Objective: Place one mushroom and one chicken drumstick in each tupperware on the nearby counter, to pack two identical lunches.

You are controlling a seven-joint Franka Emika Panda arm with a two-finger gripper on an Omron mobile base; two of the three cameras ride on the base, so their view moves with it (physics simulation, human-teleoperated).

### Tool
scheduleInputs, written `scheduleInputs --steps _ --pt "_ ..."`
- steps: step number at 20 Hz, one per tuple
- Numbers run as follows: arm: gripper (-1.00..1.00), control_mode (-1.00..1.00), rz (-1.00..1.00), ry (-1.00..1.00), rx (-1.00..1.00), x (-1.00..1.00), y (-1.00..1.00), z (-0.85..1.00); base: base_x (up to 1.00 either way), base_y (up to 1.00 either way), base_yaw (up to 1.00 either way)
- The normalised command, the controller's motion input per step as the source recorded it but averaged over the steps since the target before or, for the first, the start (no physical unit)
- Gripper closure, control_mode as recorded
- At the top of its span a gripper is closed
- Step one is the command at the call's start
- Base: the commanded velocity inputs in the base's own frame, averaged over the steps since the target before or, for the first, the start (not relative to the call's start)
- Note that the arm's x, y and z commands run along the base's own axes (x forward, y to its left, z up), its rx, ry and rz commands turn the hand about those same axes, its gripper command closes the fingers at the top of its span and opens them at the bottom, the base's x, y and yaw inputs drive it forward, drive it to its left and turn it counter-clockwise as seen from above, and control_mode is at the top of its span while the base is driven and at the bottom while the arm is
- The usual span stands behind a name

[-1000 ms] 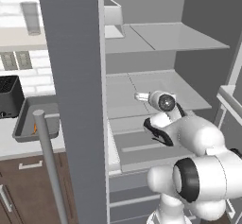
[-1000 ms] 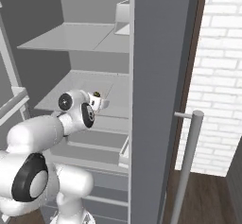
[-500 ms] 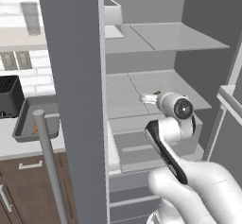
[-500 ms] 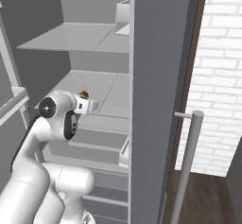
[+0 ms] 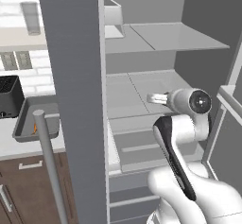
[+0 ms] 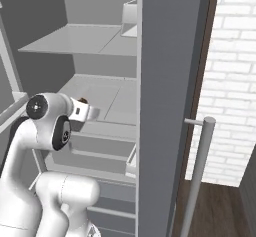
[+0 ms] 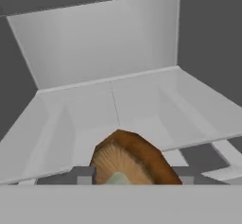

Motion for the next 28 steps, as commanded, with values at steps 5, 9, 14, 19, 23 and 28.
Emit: scheduleInputs --steps 5,9,14,19,23,28 --pt "1.00 -1.00 0.00 0.33 0.00 -0.98 -0.07 -0.02 0.00 0.00 0.00" --pt "1.00 -1.00 0.00 0.45 -0.01 -0.43 0.00 0.00 0.00 0.00 0.00" --pt "1.00 -1.00 0.00 0.00 0.00 -0.11 0.00 0.00 0.00 0.00 0.00" --pt "1.00 1.00 0.01 0.00 0.00 -0.58 -0.05 0.00 -0.40 -0.03 0.09" --pt "1.00 1.00 0.00 0.00 0.00 0.00 0.00 0.00 -1.00 0.00 0.59" --pt "1.00 1.00 0.00 0.00 0.00 0.00 0.00 0.00 -0.54 0.26 0.79"
